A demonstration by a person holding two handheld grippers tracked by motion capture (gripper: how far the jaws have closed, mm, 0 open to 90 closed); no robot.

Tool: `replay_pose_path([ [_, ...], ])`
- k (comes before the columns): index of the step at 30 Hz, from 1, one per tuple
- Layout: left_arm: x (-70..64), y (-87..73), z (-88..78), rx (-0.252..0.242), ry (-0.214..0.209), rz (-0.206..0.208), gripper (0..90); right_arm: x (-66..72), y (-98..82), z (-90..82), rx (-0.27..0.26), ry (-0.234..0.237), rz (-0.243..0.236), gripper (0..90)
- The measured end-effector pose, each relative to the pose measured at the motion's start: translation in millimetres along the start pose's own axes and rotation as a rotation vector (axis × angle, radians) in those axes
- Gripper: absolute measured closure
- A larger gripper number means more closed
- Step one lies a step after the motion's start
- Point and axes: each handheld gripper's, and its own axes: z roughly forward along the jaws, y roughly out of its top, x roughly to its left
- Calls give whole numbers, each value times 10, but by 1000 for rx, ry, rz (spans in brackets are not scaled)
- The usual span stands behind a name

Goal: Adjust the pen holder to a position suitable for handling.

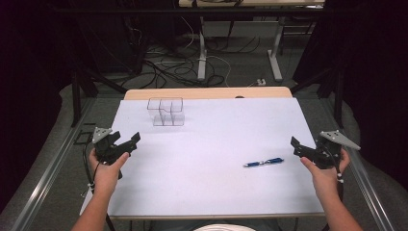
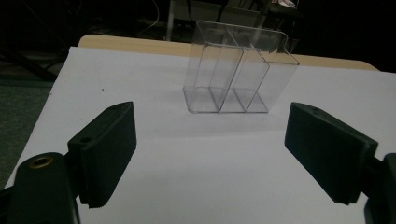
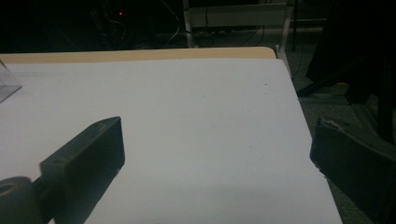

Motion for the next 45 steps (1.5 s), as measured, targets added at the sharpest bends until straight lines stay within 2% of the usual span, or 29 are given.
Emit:
replay_pose_path([
  [3,14,44,24,2,4,-5,177,42,-10,18,4,18,-16,53],
  [9,-7,210,134,15,-2,-1,279,105,-25,37,31,33,-49,84],
  [12,-60,352,210,26,-1,4,326,113,-37,54,17,33,-45,103],
  [13,-60,352,210,26,-1,4,345,113,-37,54,17,33,-45,103],
  [15,-94,468,260,37,-1,6,384,100,-36,42,33,30,-48,113],
  [16,-94,468,260,37,-1,6,396,95,-39,46,27,31,-50,118],
  [18,-116,546,292,43,1,13,407,89,-39,41,31,30,-49,122],
  [19,-135,624,322,46,4,15,411,94,-45,44,27,37,-33,124],
  [20,-143,658,337,43,1,15,410,82,-42,38,35,31,-44,124],
  [24,-172,752,395,48,-16,19,421,69,-52,51,40,41,-21,131],
  [29,-219,856,531,70,4,52,422,72,-58,60,52,46,-5,137],
  [30,-227,876,562,76,7,55,442,88,-63,62,54,48,7,142],
  [32,-241,919,622,99,4,65,461,89,-64,69,51,50,-5,142],
  [34,-247,956,689,109,25,78,490,95,-66,70,58,54,-3,142],
  [36,-235,990,756,131,31,60,503,99,-69,73,58,54,-1,143],
  [40,-197,1043,891,141,42,17,587,97,-78,85,60,59,-2,143],
  [43,-183,1070,930,161,50,17,635,91,-81,85,69,56,-1,144],
  [45,-155,1081,987,164,72,24,669,92,-89,96,60,53,6,144],
])
